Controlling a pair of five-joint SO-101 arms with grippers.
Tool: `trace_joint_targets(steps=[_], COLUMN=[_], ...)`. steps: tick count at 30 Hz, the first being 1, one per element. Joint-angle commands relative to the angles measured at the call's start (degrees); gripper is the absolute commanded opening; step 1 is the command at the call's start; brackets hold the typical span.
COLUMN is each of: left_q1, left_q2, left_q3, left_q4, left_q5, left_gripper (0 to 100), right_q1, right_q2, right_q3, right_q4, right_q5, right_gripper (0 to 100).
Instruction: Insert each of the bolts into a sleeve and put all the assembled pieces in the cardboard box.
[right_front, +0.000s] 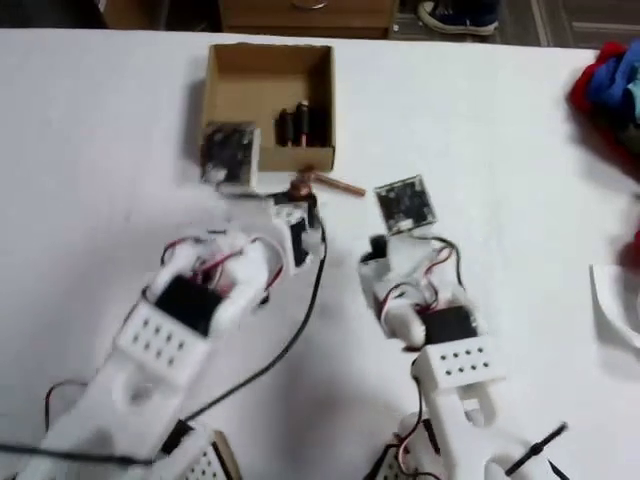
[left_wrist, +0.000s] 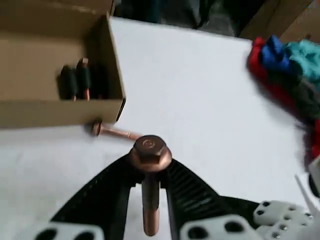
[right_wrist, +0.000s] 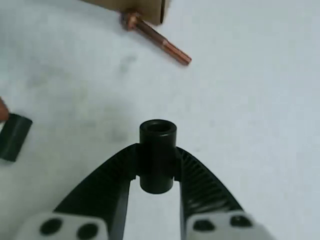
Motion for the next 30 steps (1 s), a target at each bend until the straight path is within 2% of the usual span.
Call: trace_joint_targets(steps=[1,5,7,13,18,24,30], left_q1=[-0.44,-3.08,-4.92,-5.27,-4.92,-1.93,-1.85], left_q2=[-8.62,-11.69,-11.69,-11.69,-11.6,-11.52,-6.59], left_q3=[7.87,14.9,15.69,13.93,12.0,12.0,8.92], left_q4=[-14.86,-27.25,-30.24,-31.3,-31.21,-30.95,-31.12], left_q5=[-0.62,-0.26,-0.18,-0.18,-0.18,-0.53,-0.53], left_gripper=[2,2,2,2,2,2,2], right_q1=[-2.42,-3.56,-3.56,-5.32,-8.75,-8.4,-6.81], right_q2=[-1.01,-1.19,-1.36,-1.54,-4.7,-15.69,-26.07], right_q3=[3.87,10.73,13.27,18.81,26.02,26.2,26.81], right_q4=[-14.11,-27.74,-32.31,-43.21,-57.19,-60.09,-50.51], right_q5=[-0.09,-0.09,0.0,0.0,0.0,0.09,0.09], right_gripper=[2.1,2.1,2.1,2.0,2.0,1.9,1.9])
